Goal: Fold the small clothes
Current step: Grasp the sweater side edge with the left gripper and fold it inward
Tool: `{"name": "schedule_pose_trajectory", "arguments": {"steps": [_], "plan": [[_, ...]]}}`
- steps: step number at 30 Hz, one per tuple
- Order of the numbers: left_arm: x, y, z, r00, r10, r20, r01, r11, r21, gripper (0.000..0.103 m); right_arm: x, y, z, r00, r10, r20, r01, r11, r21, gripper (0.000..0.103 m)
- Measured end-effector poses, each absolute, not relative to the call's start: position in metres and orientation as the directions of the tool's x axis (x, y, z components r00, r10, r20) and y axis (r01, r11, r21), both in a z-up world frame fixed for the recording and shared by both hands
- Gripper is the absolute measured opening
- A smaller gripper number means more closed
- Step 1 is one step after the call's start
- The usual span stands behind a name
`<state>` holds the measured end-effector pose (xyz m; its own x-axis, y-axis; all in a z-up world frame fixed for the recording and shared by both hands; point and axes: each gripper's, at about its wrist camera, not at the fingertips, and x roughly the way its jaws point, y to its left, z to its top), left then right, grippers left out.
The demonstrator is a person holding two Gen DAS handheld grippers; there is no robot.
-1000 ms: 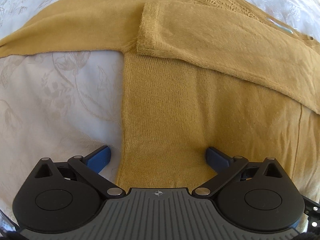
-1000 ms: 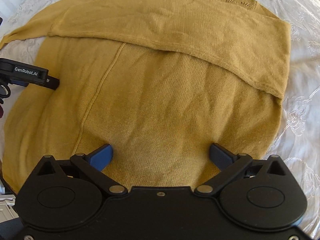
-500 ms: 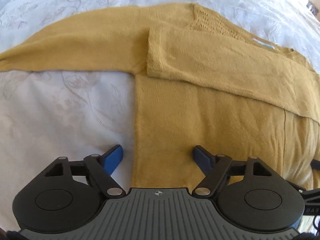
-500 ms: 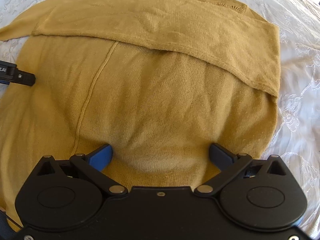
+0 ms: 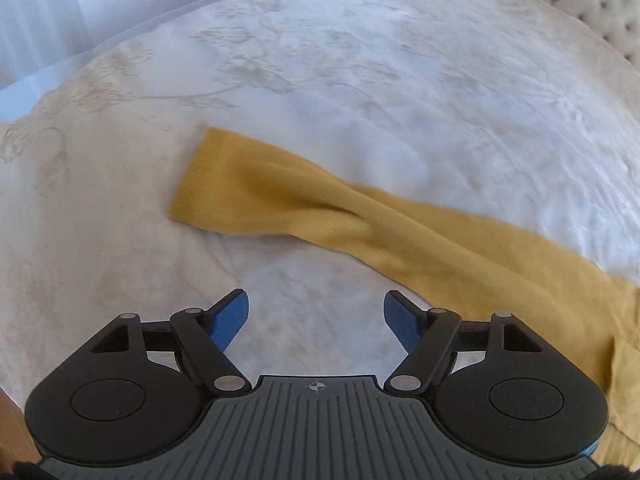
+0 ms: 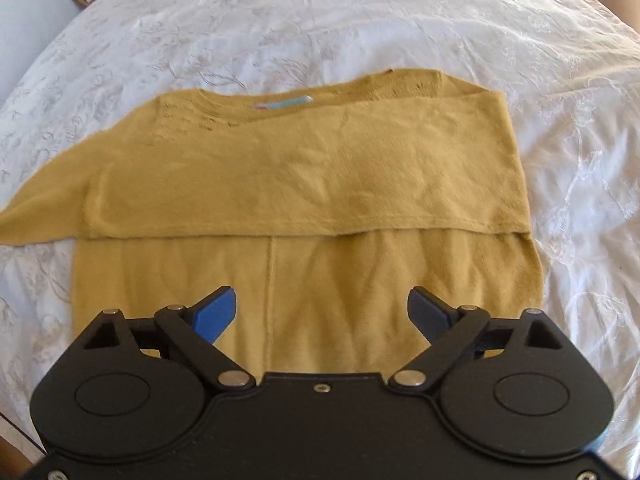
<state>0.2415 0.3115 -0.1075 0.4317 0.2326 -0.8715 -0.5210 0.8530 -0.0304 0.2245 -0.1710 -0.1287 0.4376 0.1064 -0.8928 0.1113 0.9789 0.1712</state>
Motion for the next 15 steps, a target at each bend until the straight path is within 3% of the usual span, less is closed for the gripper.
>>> {"name": "schedule_pose_trajectory", "arguments": {"steps": [6,15], "plan": [[0.25,0.358,-0.113,0.453,0.254,-0.855,-0.617,0.781,-0.095,0.073,0.243,-0.134,-0.111,0.458,0.162,-0.874,0.066,0.974,0.215,0.093],[0.258,0.381,-0.122,0.502,0.21,-0.839,-0.639,0.743,-0.196,0.073,0.261,-0.085,-0.098,0.451,0.197,-0.87,-0.062,0.98,0.19,0.093]]}}
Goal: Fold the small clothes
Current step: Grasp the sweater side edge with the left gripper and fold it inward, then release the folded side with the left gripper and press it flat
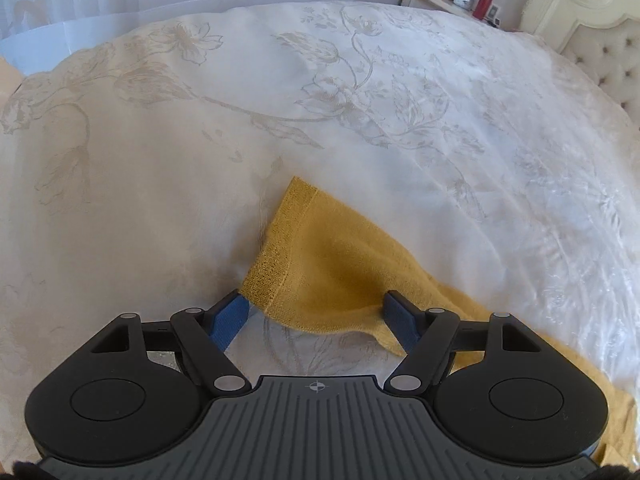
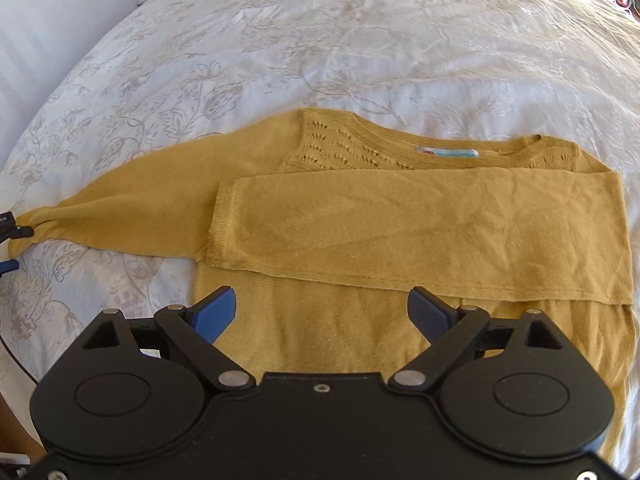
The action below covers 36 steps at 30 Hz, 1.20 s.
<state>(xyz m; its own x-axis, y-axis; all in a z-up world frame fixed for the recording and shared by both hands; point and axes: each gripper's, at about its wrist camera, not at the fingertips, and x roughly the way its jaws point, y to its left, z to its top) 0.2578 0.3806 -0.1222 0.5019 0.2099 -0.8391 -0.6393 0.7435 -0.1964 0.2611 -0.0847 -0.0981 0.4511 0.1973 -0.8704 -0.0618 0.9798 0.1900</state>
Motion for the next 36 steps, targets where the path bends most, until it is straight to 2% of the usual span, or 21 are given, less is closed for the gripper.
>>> {"name": "schedule_pose_trajectory", "arguments": {"steps": [3,5,7,8,10,12,21,29,36], "plan": [[0.256,0.385,-0.124,0.516,0.207,-0.831,-0.637,0.741,-0.211,0.072,0.263,-0.081,-0.093,0.458,0.208,-0.864,-0.068,0.977,0.2,0.093],[0.256,0.388,-0.127,0.515,0.218,-0.829,-0.64,0.741,-0.203,0.055,0.263,-0.08,-0.092,0.459,0.209,-0.864,-0.072,0.978,0.198,0.093],[0.256,0.391,-0.129,0.506,0.226,-0.832,-0.636,0.75,-0.183,0.012,0.262,-0.079,-0.092,0.458,0.21,-0.864,-0.073,0.977,0.199,0.093],[0.254,0.394,-0.129,0.521,0.202,-0.83,-0.628,0.749,-0.212,0.01,0.26,-0.079,-0.092,0.456,0.212,-0.864,-0.073,0.977,0.201,0.093],[0.249,0.401,-0.122,0.551,0.177,-0.816,-0.63,0.729,-0.267,0.009,0.256,-0.08,-0.091,0.454,0.216,-0.864,-0.072,0.976,0.206,0.093],[0.248,0.4,-0.108,0.573,0.191,-0.797,-0.614,0.744,-0.263,0.009,0.254,-0.081,-0.093,0.453,0.221,-0.864,-0.071,0.975,0.212,0.093],[0.256,0.336,0.001,0.747,0.106,-0.656,-0.353,0.9,-0.256,0.009,0.239,-0.099,-0.101,0.448,0.273,-0.851,-0.088,0.961,0.262,0.093],[0.276,0.211,0.07,0.822,-0.11,-0.559,-0.091,0.943,-0.32,0.009,0.215,-0.152,-0.1,0.482,0.319,-0.816,-0.06,0.941,0.332,0.093],[0.3,0.059,0.065,0.784,-0.343,-0.517,0.135,0.907,-0.398,0.009,0.191,-0.224,-0.099,0.522,0.307,-0.796,0.021,0.928,0.371,0.093]]}}
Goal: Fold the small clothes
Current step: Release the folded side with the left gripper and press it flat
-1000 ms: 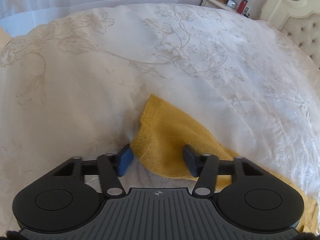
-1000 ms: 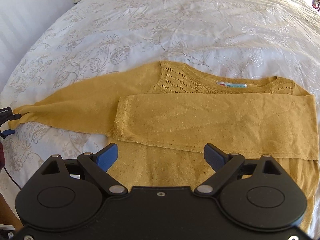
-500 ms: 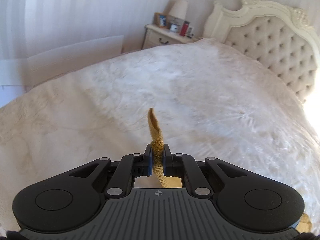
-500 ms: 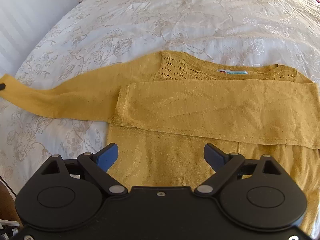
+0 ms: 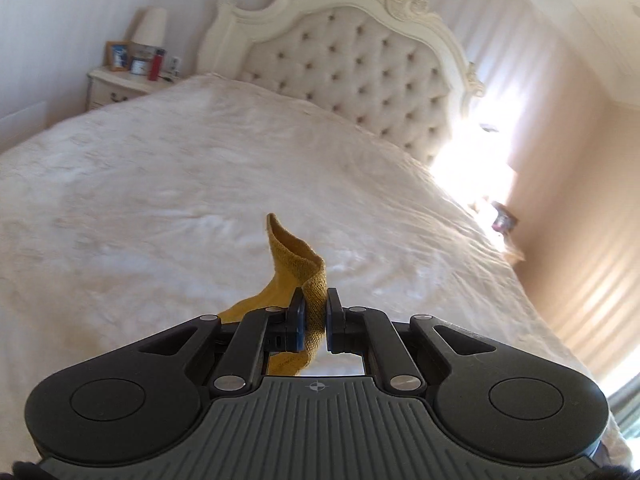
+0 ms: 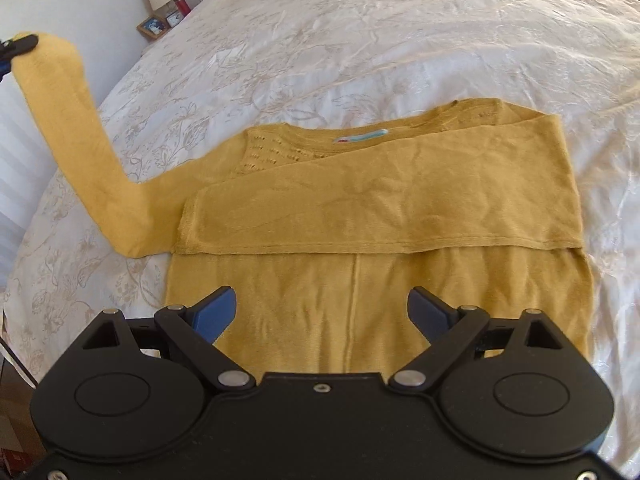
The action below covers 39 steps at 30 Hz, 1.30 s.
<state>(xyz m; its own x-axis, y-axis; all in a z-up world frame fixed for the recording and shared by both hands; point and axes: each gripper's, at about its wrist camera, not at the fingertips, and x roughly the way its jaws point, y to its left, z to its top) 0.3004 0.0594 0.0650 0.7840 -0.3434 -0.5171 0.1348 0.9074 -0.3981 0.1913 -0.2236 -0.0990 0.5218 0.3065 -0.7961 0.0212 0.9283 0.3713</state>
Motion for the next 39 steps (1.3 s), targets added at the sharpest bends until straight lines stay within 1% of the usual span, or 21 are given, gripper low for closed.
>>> {"name": "schedule_pose_trajectory", "arguments": {"steps": [3,6,8,9,10,13,14,15,16,20,22,25,26,27,29,32,33,34,35,36,39], "plan": [[0.311,-0.013,0.042,0.724,-0.43,-0.539,0.206,0.881,-0.425,0.009,0.185,-0.251,-0.101,0.532,0.294,-0.794,0.048,0.926,0.375,0.093],[0.315,-0.076,0.009,0.656,-0.483,-0.58,0.255,0.865,-0.431,0.01,0.18,-0.276,-0.103,0.536,0.281,-0.796,0.072,0.924,0.375,0.093],[0.315,-0.109,-0.013,0.601,-0.509,-0.615,0.278,0.856,-0.437,0.012,0.178,-0.29,-0.105,0.536,0.275,-0.798,0.084,0.923,0.375,0.093],[0.316,-0.123,-0.024,0.569,-0.522,-0.636,0.29,0.851,-0.439,0.013,0.177,-0.296,-0.106,0.535,0.274,-0.799,0.087,0.923,0.375,0.093],[0.313,-0.136,-0.034,0.538,-0.534,-0.652,0.305,0.845,-0.44,0.018,0.176,-0.301,-0.106,0.534,0.273,-0.8,0.088,0.923,0.374,0.093],[0.302,-0.161,-0.052,0.496,-0.535,-0.685,0.341,0.845,-0.413,0.019,0.175,-0.313,-0.109,0.531,0.272,-0.802,0.086,0.925,0.371,0.093],[0.294,-0.163,-0.055,0.497,-0.52,-0.695,0.342,0.853,-0.394,0.024,0.175,-0.318,-0.11,0.53,0.272,-0.803,0.084,0.926,0.369,0.093],[0.289,-0.162,-0.057,0.5,-0.504,-0.704,0.342,0.862,-0.375,0.027,0.175,-0.321,-0.11,0.529,0.271,-0.804,0.083,0.927,0.367,0.093],[0.283,-0.157,-0.062,0.506,-0.484,-0.714,0.338,0.873,-0.352,0.032,0.176,-0.324,-0.111,0.529,0.271,-0.804,0.082,0.927,0.366,0.093],[0.269,-0.132,-0.088,0.52,-0.343,-0.782,0.275,0.934,-0.227,0.038,0.185,-0.335,-0.117,0.529,0.292,-0.797,0.085,0.916,0.392,0.092],[0.259,-0.113,-0.104,0.515,-0.263,-0.816,0.241,0.958,-0.157,0.04,0.193,-0.34,-0.119,0.53,0.315,-0.788,0.087,0.904,0.419,0.087],[0.247,-0.078,-0.121,0.493,-0.145,-0.858,0.156,0.985,-0.076,0.044,0.209,-0.342,-0.122,0.535,0.322,-0.781,0.074,0.903,0.423,0.084],[0.242,-0.065,-0.126,0.478,-0.118,-0.87,0.121,0.99,-0.068,0.05,0.215,-0.342,-0.123,0.539,0.326,-0.777,0.063,0.904,0.423,0.083],[0.241,-0.051,-0.132,0.459,-0.093,-0.884,0.077,0.995,-0.065,0.053,0.221,-0.342,-0.124,0.542,0.334,-0.771,0.052,0.902,0.428,0.083],[0.24,-0.029,-0.141,0.425,-0.069,-0.903,0.005,0.997,-0.075,0.067,0.235,-0.342,-0.127,0.541,0.358,-0.761,0.035,0.895,0.446,0.083],[0.237,-0.006,-0.149,0.411,-0.024,-0.912,-0.076,0.995,-0.06,0.078,0.254,-0.341,-0.132,0.53,0.344,-0.775,0.034,0.905,0.425,0.083],[0.237,-0.002,-0.151,0.417,-0.005,-0.909,-0.087,0.995,-0.045,0.08,0.259,-0.341,-0.134,0.526,0.336,-0.781,0.036,0.909,0.415,0.083],[0.238,0.0,-0.154,0.421,0.013,-0.907,-0.09,0.996,-0.028,0.084,0.264,-0.341,-0.137,0.521,0.328,-0.788,0.041,0.913,0.407,0.084],[0.237,0.0,-0.157,0.421,0.032,-0.907,-0.089,0.996,-0.007,0.09,0.27,-0.341,-0.14,0.515,0.324,-0.793,0.047,0.914,0.404,0.084],[0.238,0.001,-0.161,0.414,0.045,-0.909,-0.093,0.996,0.007,0.092,0.275,-0.342,-0.143,0.51,0.324,-0.797,0.053,0.913,0.406,0.085],[0.243,0.007,-0.178,0.373,0.03,-0.927,-0.12,0.993,-0.016,0.1,0.288,-0.345,-0.152,0.493,0.318,-0.81,0.072,0.913,0.402,0.09]]}}
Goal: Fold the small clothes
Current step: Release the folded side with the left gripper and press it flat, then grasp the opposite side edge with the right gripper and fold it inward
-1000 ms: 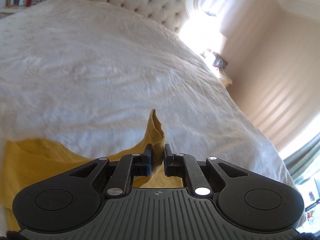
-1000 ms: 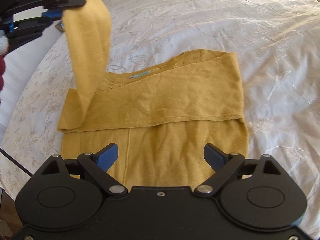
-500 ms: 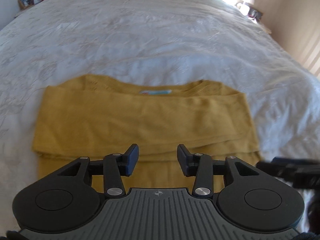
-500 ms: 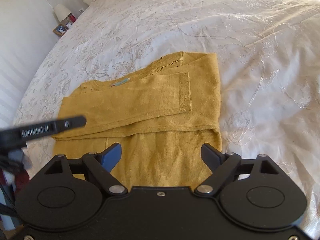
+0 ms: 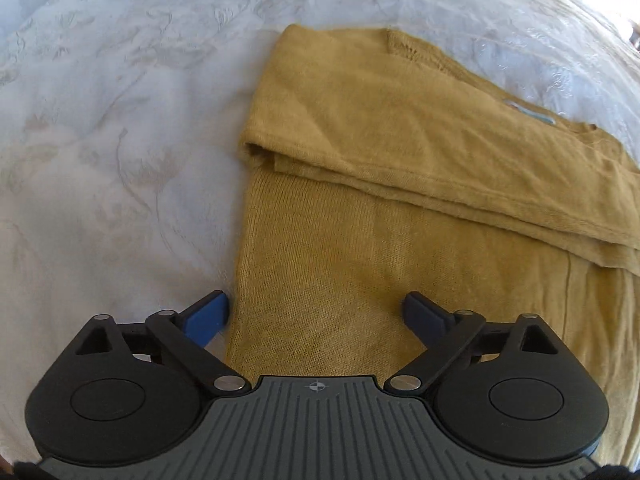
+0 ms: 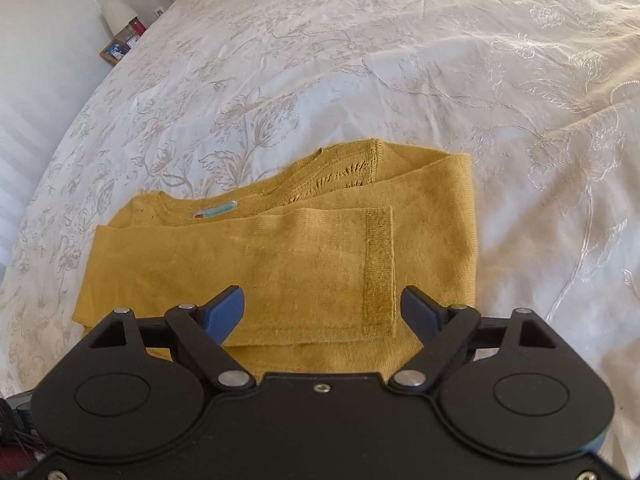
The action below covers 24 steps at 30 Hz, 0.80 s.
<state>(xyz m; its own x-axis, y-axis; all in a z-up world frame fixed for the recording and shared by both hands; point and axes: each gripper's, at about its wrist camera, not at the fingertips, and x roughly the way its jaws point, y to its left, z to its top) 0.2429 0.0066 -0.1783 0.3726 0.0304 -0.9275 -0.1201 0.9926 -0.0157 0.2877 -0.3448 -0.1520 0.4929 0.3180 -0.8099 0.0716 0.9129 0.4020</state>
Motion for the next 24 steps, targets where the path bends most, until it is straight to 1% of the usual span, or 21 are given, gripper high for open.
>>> {"name": "schedule_pose_trajectory", "arguments": {"steps": [1,4,9,14,15,16,17,18,19,21,24], "plan": [[0.243,0.008,-0.182,0.367,0.024,-0.93,-0.126,0.992,-0.024,0.103,0.291,-0.346,-0.154,0.489,0.315,-0.813,0.073,0.914,0.398,0.09],[0.247,0.007,-0.189,0.358,0.018,-0.933,-0.117,0.993,-0.026,0.103,0.298,-0.348,-0.161,0.479,0.313,-0.82,0.078,0.915,0.396,0.09],[0.246,0.008,-0.192,0.375,0.011,-0.927,-0.113,0.993,-0.034,0.103,0.304,-0.353,-0.172,0.474,0.343,-0.811,0.118,0.888,0.444,0.093],[0.239,0.006,-0.195,0.405,0.017,-0.914,-0.111,0.993,-0.031,0.103,0.31,-0.354,-0.173,0.463,0.34,-0.818,0.15,0.88,0.451,0.092],[0.239,0.005,-0.195,0.406,0.019,-0.914,-0.112,0.993,-0.029,0.103,0.31,-0.354,-0.172,0.461,0.352,-0.815,0.138,0.878,0.458,0.08],[0.239,0.005,-0.194,0.405,0.022,-0.914,-0.114,0.993,-0.027,0.103,0.311,-0.354,-0.17,0.454,0.36,-0.815,0.124,0.88,0.458,0.06],[0.24,0.005,-0.194,0.403,0.024,-0.915,-0.116,0.993,-0.025,0.103,0.313,-0.353,-0.169,0.446,0.357,-0.821,0.113,0.887,0.448,0.048],[0.241,0.004,-0.193,0.401,0.025,-0.916,-0.117,0.993,-0.024,0.103,0.314,-0.352,-0.166,0.439,0.361,-0.823,0.099,0.891,0.443,0.027],[0.241,0.005,-0.193,0.4,0.025,-0.916,-0.117,0.993,-0.024,0.103,0.314,-0.351,-0.163,0.438,0.376,-0.817,0.081,0.888,0.452,0.022],[0.239,0.005,-0.192,0.4,0.024,-0.916,-0.115,0.993,-0.024,0.103,0.313,-0.348,-0.148,0.459,0.392,-0.797,0.045,0.886,0.461,0.017],[0.239,0.004,-0.192,0.399,0.024,-0.916,-0.116,0.993,-0.025,0.103,0.304,-0.346,-0.112,0.519,0.413,-0.748,-0.028,0.883,0.468,0.016]]}}
